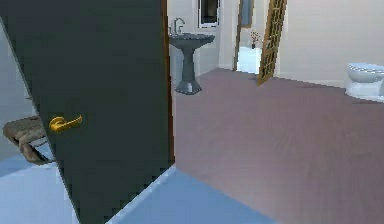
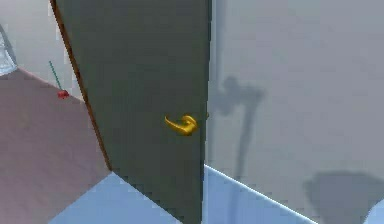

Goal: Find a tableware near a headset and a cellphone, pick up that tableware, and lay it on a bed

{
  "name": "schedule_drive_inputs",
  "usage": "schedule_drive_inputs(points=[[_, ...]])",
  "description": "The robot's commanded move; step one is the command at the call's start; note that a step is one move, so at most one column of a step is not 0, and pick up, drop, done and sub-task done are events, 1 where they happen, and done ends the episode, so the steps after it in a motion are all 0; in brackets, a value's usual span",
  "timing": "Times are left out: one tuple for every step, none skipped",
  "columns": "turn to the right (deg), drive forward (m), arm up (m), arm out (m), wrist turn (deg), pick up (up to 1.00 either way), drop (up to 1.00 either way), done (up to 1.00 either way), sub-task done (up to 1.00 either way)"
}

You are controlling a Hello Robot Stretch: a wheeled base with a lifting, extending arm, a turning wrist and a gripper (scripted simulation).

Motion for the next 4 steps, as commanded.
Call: schedule_drive_inputs(points=[[-45.0,0.00,0.00,0.00,0.0,0.00,0.00,0.00,0.00],[-42.0,0.00,0.00,0.00,0.0,0.00,0.00,0.00,0.00],[0.0,0.75,0.00,0.00,0.0,0.00,0.00,0.00,0.00],[-45.0,0.00,0.00,0.00,0.0,0.00,0.00,0.00,0.00]])
